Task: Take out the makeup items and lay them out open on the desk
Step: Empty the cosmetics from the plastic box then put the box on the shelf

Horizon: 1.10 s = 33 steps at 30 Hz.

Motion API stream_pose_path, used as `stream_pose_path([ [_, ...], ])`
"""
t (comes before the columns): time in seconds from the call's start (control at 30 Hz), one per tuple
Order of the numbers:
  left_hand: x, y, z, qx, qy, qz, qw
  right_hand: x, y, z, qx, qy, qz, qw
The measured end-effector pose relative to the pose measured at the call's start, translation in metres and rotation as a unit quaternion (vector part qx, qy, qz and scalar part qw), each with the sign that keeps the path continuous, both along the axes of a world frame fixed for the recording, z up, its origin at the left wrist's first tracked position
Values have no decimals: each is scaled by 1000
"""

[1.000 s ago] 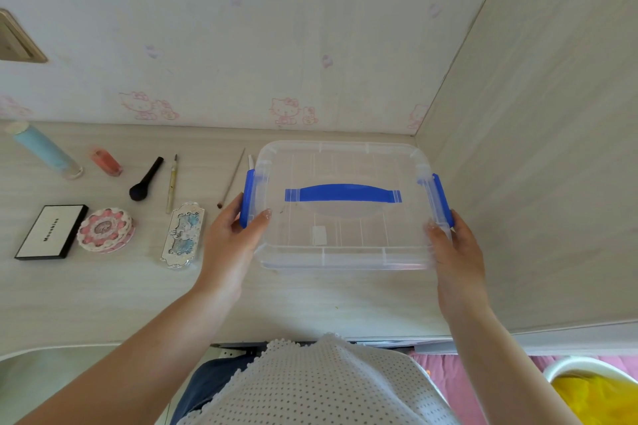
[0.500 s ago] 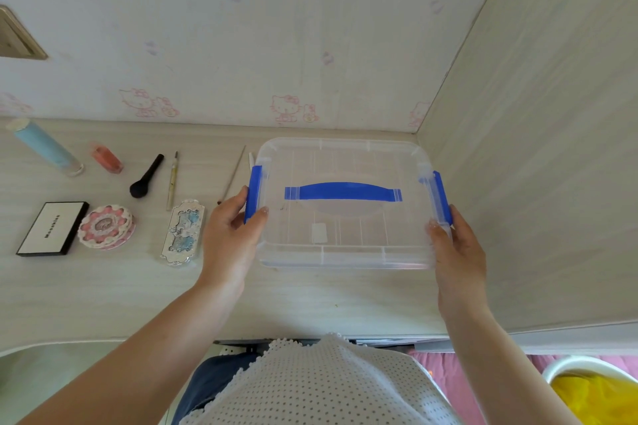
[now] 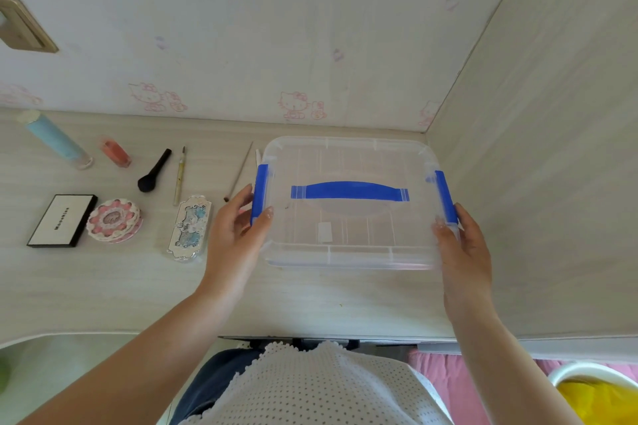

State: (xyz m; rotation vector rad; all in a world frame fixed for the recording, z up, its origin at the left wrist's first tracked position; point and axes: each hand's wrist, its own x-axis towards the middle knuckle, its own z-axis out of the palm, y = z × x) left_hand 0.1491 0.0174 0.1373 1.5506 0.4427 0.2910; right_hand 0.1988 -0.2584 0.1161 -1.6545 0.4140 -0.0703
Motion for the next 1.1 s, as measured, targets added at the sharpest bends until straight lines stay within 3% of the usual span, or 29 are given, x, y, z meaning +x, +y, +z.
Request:
stream_pose_path([
  [0.33, 3, 19, 16, -16, -49, -16, 999, 8, 30, 39, -2, -61, 19, 998],
  [0.67, 51, 58, 129, 29, -280, -155, 947, 18, 52, 154, -34, -236, 88, 967],
  [0.87, 55, 50, 203, 69, -347, -73, 932, 18, 51, 225, -12, -331, 167, 929],
  [1.1, 29, 26, 299, 84, -438, -24, 895, 8, 36, 318, -48, -445, 172, 877],
])
